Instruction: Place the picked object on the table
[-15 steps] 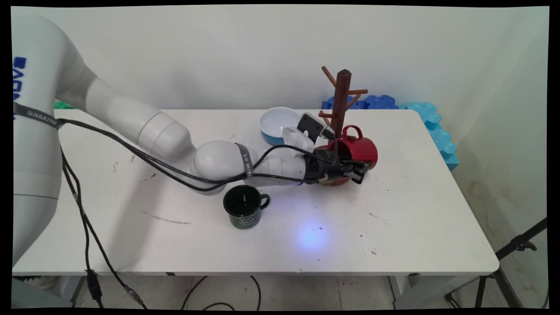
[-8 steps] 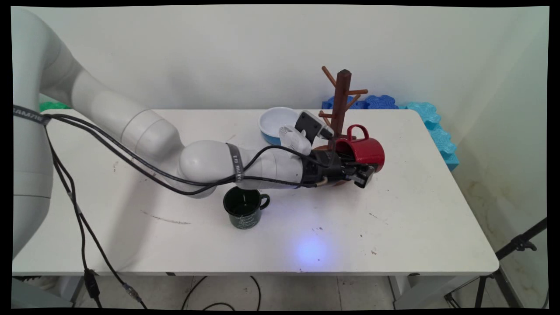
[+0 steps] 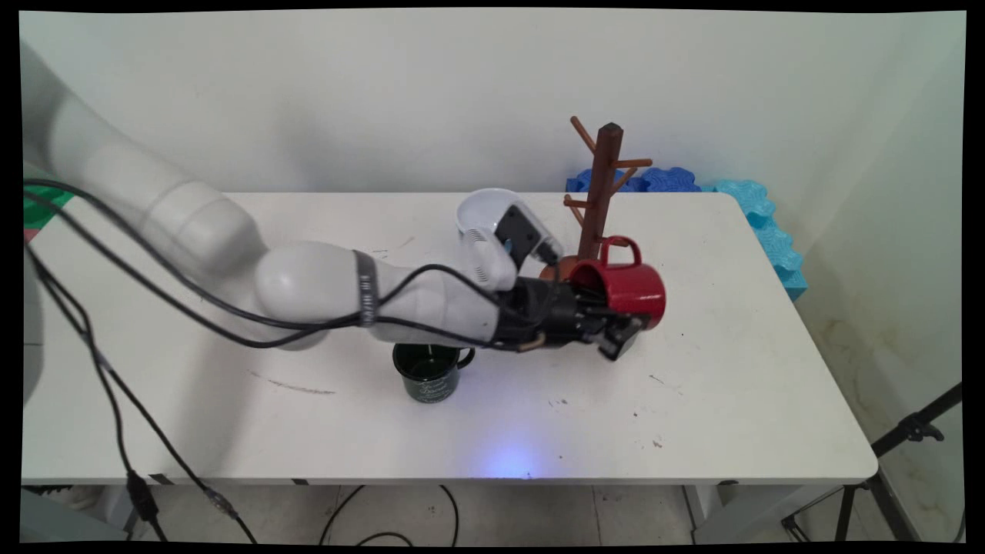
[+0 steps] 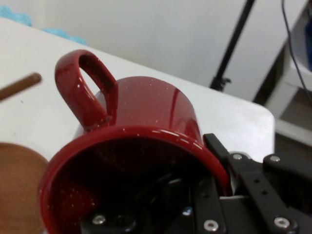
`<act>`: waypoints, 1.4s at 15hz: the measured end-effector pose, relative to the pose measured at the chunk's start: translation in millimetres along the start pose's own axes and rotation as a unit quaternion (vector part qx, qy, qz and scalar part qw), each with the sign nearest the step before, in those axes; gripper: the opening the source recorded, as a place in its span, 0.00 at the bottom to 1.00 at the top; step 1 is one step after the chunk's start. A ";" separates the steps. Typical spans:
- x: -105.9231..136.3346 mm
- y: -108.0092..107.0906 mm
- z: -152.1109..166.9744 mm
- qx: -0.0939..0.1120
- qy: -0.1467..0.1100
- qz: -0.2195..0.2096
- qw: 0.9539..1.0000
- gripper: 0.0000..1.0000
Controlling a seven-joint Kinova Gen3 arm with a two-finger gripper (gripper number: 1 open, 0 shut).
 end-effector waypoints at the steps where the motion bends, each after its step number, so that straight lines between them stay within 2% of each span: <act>1: 0.1 1.2 -8.4 -0.004 -0.009 0.006 1.000 0.00; 3: 2.6 2.5 -29.9 -0.013 -0.029 0.023 0.999 0.00; 8: 24.6 2.7 -81.8 -0.025 -0.049 0.088 0.995 0.00; 12: 42.1 -4.7 -111.5 -0.018 -0.056 0.135 0.989 0.00; 15: 55.4 -13.9 -128.0 -0.006 -0.066 0.171 0.983 0.00; 19: 68.7 -25.1 -151.3 0.011 -0.097 0.206 0.974 0.00; 21: 73.0 -30.9 -162.3 0.019 -0.117 0.229 0.966 0.00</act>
